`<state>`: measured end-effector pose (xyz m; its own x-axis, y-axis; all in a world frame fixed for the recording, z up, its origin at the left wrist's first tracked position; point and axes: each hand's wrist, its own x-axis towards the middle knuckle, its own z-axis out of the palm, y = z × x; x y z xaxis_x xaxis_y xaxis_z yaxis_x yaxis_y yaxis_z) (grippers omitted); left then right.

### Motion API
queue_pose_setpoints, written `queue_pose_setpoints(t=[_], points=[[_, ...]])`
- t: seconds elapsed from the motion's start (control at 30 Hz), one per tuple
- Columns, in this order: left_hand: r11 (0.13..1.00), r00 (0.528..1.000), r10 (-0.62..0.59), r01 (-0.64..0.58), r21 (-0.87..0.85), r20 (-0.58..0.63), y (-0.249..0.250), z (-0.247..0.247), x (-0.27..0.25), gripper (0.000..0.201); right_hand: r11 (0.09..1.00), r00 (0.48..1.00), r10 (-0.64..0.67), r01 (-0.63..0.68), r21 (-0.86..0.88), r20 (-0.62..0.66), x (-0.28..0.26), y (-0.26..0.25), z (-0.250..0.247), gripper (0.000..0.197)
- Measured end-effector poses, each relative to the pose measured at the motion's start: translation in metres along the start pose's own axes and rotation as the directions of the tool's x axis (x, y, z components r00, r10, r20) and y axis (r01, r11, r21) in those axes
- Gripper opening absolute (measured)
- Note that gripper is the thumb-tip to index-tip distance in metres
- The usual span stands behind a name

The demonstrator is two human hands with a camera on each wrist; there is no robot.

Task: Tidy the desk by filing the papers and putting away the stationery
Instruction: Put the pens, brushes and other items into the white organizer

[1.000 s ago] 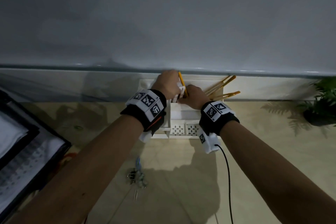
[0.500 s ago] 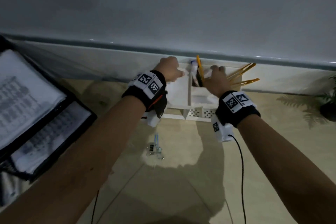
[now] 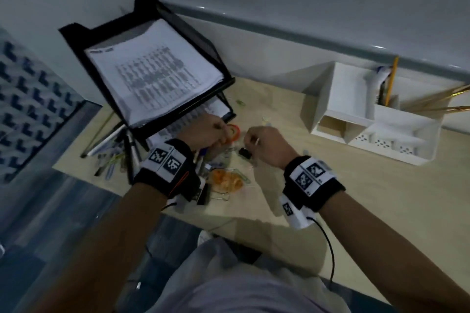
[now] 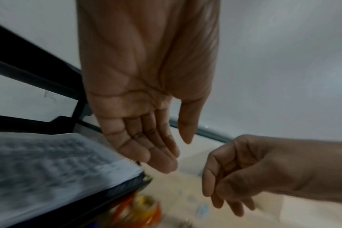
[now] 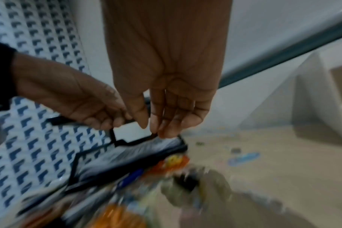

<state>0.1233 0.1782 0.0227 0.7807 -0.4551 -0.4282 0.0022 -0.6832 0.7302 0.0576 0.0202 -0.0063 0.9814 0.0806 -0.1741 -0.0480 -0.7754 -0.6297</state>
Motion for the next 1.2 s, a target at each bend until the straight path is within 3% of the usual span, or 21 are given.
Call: queue_pose_setpoints(t=[0.1,0.13,0.23,0.3,0.4,0.5,0.6,0.7,0.77,0.83,0.87,0.93,1.0,1.07,1.2], points=[[0.943,0.995,-0.042,0.009,0.332,0.092,-0.041,-0.005,-0.011,0.005,0.996,0.982,0.054,-0.041,-0.079,0.179,0.002,-0.010,0.051,0.015],[0.911,0.985,-0.069,-0.001,0.412,0.156,-0.050,-0.004,-0.014,0.010,0.993,0.973,0.082,-0.061,-0.102,0.215,0.003,-0.011,0.065,0.019],[0.791,0.908,-0.146,-0.132,0.598,0.394,-0.065,0.007,-0.021,0.054,0.962,0.954,0.192,-0.136,-0.239,0.231,0.003,-0.011,0.093,0.048],[0.687,0.863,-0.188,-0.225,0.691,0.468,-0.072,0.014,-0.023,0.081,0.935,0.955,0.237,-0.173,-0.311,0.181,0.000,-0.011,0.101,0.067],[0.531,0.870,-0.143,-0.334,0.779,0.471,-0.081,0.022,-0.021,0.087,0.913,0.952,0.275,-0.215,-0.347,0.134,0.002,-0.014,0.102,0.074],[0.504,0.886,-0.067,-0.366,0.782,0.458,-0.082,0.024,-0.016,0.077,0.892,0.917,0.371,-0.308,-0.330,0.147,0.010,-0.012,0.097,0.073],[0.488,0.896,-0.032,-0.372,0.789,0.442,-0.074,0.026,-0.011,0.074,0.883,0.904,0.410,-0.359,-0.303,0.124,0.013,-0.004,0.091,0.055],[0.524,0.908,0.045,-0.376,0.764,0.416,-0.062,0.027,-0.002,0.074,0.906,0.912,0.403,-0.385,-0.178,0.075,0.011,0.010,0.075,0.046],[0.637,0.900,0.115,-0.391,0.664,0.420,-0.048,0.025,0.009,0.079,0.925,0.925,0.380,-0.380,0.000,0.007,0.006,0.019,0.051,0.038],[0.794,0.896,0.194,-0.383,0.472,0.400,-0.029,0.025,0.020,0.061,0.913,0.929,0.358,-0.328,0.242,-0.093,-0.002,0.024,0.016,0.033],[0.848,0.904,0.217,-0.362,0.388,0.368,-0.017,0.025,0.024,0.048,0.883,0.921,0.359,-0.283,0.375,-0.150,-0.007,0.025,-0.005,0.029],[0.918,0.925,0.240,-0.315,0.241,0.295,0.007,0.026,0.033,0.042,0.811,0.887,0.388,-0.200,0.550,-0.249,-0.014,0.030,-0.048,0.023],[0.969,0.935,0.239,-0.248,0.000,0.262,0.030,0.029,0.042,0.038,0.800,0.831,0.440,-0.192,0.568,-0.339,-0.014,0.045,-0.092,0.022],[0.961,0.937,0.234,-0.183,-0.208,0.260,0.049,0.032,0.055,0.029,0.832,0.764,0.492,-0.271,0.483,-0.418,-0.009,0.067,-0.132,0.018],[0.943,0.950,0.235,-0.170,-0.287,0.208,0.081,0.038,0.084,0.019,0.795,0.633,0.603,-0.523,0.306,-0.485,0.013,0.123,-0.182,0.037]])
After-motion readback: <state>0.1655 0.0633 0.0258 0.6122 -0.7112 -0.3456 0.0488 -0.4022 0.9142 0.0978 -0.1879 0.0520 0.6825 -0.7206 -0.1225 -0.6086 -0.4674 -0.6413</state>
